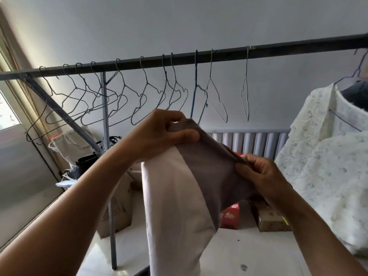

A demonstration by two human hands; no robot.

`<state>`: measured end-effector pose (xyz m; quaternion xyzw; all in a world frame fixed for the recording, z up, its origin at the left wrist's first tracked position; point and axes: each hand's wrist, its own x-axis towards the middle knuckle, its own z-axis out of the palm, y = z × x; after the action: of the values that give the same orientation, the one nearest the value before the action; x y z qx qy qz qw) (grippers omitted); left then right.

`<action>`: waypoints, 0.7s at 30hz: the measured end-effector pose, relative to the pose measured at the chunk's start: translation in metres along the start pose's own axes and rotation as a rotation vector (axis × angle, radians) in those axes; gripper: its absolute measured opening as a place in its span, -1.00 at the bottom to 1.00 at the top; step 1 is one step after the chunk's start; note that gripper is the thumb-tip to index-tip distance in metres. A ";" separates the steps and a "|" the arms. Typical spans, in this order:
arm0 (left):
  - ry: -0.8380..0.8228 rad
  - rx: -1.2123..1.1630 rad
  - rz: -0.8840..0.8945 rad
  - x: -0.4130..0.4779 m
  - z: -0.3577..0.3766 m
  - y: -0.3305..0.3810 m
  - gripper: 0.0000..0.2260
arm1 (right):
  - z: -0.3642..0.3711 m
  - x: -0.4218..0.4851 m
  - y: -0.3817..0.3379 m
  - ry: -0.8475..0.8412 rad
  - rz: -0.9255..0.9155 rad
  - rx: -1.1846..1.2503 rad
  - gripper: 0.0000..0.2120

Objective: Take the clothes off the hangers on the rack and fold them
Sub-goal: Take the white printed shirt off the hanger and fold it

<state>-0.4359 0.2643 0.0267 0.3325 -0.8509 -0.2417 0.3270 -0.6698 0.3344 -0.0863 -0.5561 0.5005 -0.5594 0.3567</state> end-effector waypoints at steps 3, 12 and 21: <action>-0.017 0.062 -0.051 -0.003 -0.014 -0.001 -0.63 | -0.010 0.002 -0.014 0.095 -0.090 0.057 -0.83; 0.061 -0.278 -0.092 -0.004 -0.014 0.001 -0.61 | -0.010 0.028 -0.020 0.233 -0.164 -0.046 -0.52; 0.068 -0.234 -0.037 0.011 -0.001 0.026 -0.71 | 0.016 0.038 -0.018 0.460 -0.213 -0.295 -0.83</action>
<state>-0.4516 0.2737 0.0483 0.3160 -0.7990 -0.3338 0.3877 -0.6561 0.3001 -0.0611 -0.5098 0.5831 -0.6263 0.0884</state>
